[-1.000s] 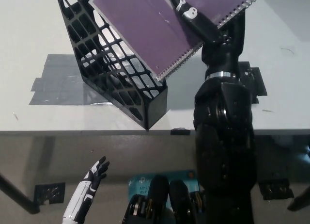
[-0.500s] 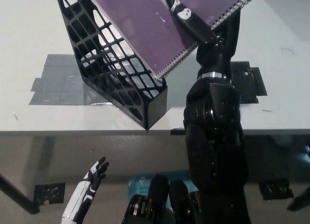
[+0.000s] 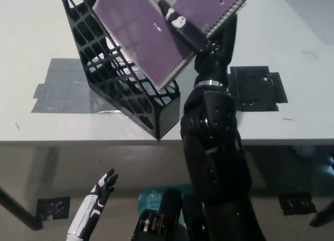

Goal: A person hands a notebook to the robot and the robot grabs it with its right hand and places it in the magazine stand kept in the centre of the desk infront of it.

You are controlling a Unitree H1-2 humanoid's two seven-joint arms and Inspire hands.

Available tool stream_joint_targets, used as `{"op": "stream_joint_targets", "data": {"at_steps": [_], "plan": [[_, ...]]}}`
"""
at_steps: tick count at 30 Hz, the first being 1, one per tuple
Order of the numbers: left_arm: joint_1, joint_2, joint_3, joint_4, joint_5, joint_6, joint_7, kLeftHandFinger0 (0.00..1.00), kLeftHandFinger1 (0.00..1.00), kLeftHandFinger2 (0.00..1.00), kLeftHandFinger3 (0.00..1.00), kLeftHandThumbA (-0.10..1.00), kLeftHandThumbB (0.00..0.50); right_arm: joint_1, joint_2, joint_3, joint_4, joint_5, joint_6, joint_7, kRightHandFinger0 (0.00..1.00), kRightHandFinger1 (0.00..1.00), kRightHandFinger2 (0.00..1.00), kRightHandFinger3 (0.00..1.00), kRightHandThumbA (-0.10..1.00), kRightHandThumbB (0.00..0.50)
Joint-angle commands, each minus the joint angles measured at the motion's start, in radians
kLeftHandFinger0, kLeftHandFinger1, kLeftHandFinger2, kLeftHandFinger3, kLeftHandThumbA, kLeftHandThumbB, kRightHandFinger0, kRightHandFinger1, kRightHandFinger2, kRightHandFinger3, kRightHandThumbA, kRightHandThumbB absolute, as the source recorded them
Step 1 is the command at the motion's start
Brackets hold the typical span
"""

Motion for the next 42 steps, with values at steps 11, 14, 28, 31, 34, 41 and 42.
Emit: {"op": "stream_joint_targets", "data": {"at_steps": [11, 14, 28, 31, 34, 41, 42], "plan": [[0.004, 0.016, -0.009, -0.04, 0.01, -0.036, -0.012, 1.0, 1.0, 1.0, 1.0, 1.0, 0.5, -0.021, 0.038, 0.088, 0.009, -0.111, -0.162, -0.021, 0.0, 0.0, 0.0, 0.03, 0.81, 0.0], [-0.015, 0.019, -0.005, -0.033, 0.01, -0.036, -0.01, 1.0, 1.0, 1.0, 1.0, 1.0, 0.5, -0.027, 0.0, 0.122, 0.026, -0.153, -0.139, 0.031, 0.34, 0.4, 0.5, 0.52, 0.85, 0.124], [-0.027, 0.021, -0.004, -0.033, 0.023, -0.036, -0.005, 1.0, 1.0, 1.0, 1.0, 1.0, 0.5, -0.027, -0.051, 0.175, 0.005, -0.184, -0.076, 0.132, 1.0, 1.0, 1.0, 1.0, 0.96, 0.294], [-0.033, 0.024, -0.001, -0.032, 0.022, -0.036, -0.005, 1.0, 1.0, 1.0, 1.0, 1.0, 0.5, -0.037, -0.051, 0.167, -0.002, -0.185, -0.083, 0.144, 1.0, 1.0, 1.0, 1.0, 0.98, 0.28], [-0.024, 0.022, -0.007, -0.032, 0.037, -0.036, -0.004, 1.0, 1.0, 1.0, 1.0, 1.0, 0.5, -0.023, -0.048, 0.157, -0.044, -0.17, -0.085, 0.157, 1.0, 1.0, 1.0, 1.0, 0.94, 0.293], [-0.042, 0.028, -0.012, -0.025, 0.042, -0.036, 0.007, 1.0, 1.0, 1.0, 1.0, 1.0, 0.5, -0.031, -0.054, 0.146, -0.218, -0.21, -0.036, 0.154, 1.0, 1.0, 1.0, 1.0, 1.0, 0.316], [-0.043, 0.029, -0.014, -0.026, 0.048, -0.036, 0.012, 1.0, 1.0, 1.0, 1.0, 1.0, 0.5, -0.027, -0.058, 0.145, -0.267, -0.208, -0.025, 0.162, 1.0, 1.0, 1.0, 1.0, 1.0, 0.318]]}}
